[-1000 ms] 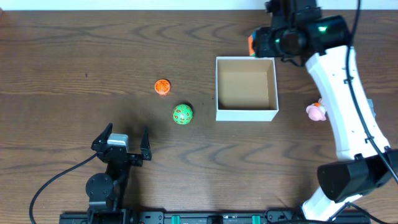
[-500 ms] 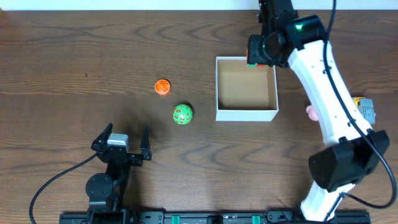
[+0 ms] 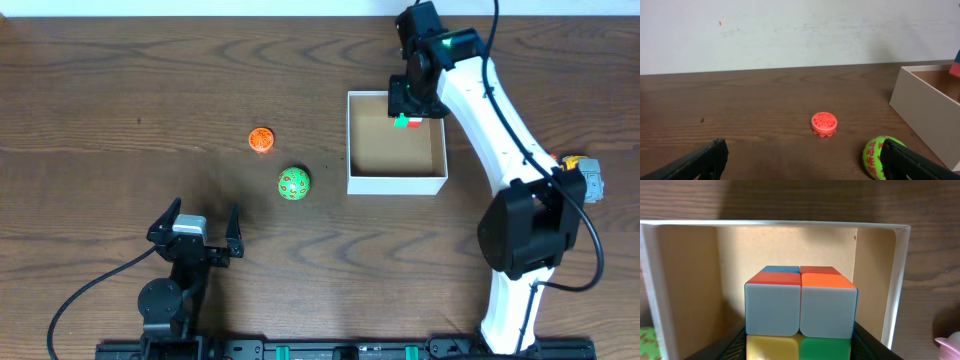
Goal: Pack container
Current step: 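Lower the cube into the box and open the right gripper, then move the right gripper over the yellow-grey toy truck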
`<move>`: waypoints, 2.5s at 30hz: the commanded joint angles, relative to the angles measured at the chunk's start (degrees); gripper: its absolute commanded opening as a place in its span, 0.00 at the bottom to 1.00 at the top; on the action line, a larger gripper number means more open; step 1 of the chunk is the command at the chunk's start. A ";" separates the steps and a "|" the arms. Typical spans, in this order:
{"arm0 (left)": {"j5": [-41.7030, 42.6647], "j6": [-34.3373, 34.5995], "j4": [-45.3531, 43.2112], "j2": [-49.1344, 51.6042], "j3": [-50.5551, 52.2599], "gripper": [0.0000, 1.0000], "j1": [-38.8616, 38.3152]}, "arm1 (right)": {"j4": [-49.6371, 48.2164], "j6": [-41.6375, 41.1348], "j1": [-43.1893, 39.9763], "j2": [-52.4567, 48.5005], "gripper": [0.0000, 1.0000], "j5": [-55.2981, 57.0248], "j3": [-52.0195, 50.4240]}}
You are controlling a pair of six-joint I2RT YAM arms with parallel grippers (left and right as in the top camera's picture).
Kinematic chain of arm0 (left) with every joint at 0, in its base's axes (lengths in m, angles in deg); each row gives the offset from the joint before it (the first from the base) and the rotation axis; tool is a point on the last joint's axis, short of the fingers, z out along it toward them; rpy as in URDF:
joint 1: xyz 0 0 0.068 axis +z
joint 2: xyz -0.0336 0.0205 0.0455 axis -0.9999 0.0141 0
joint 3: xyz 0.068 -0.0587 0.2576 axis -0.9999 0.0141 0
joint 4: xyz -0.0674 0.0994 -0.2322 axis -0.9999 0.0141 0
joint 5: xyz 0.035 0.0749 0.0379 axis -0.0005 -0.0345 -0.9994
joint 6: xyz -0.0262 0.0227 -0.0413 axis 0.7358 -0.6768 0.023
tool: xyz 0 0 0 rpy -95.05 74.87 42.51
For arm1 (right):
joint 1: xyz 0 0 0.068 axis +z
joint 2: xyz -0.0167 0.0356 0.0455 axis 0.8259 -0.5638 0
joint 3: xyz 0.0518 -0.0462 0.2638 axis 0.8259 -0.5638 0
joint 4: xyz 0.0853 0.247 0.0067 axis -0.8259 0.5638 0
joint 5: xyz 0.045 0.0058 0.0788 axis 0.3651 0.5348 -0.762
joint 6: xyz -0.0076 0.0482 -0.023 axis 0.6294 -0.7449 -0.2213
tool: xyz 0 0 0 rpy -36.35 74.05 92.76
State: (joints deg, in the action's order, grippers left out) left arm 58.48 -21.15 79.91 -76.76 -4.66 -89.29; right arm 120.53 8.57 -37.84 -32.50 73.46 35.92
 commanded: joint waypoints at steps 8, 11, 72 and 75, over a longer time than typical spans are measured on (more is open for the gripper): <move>0.63 -0.74 1.92 -0.35 1.01 0.98 0.20 | -1.14 -0.72 -1.92 -3.93 0.55 2.58 -0.09; 0.63 -0.74 1.92 -0.35 1.01 0.98 0.20 | -1.92 -0.55 -2.12 -4.50 0.57 2.58 -0.09; 0.63 -0.74 1.92 -0.35 1.01 0.98 0.20 | 11.56 28.87 -37.18 26.64 0.99 7.96 -7.10; 0.63 -0.74 1.92 -0.35 1.01 0.98 0.20 | 8.11 29.35 -39.23 26.64 0.99 7.85 -8.92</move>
State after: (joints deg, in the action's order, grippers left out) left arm 58.48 -21.15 79.91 -76.76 -4.66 -89.29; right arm 130.36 36.57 -75.41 -6.23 80.13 28.38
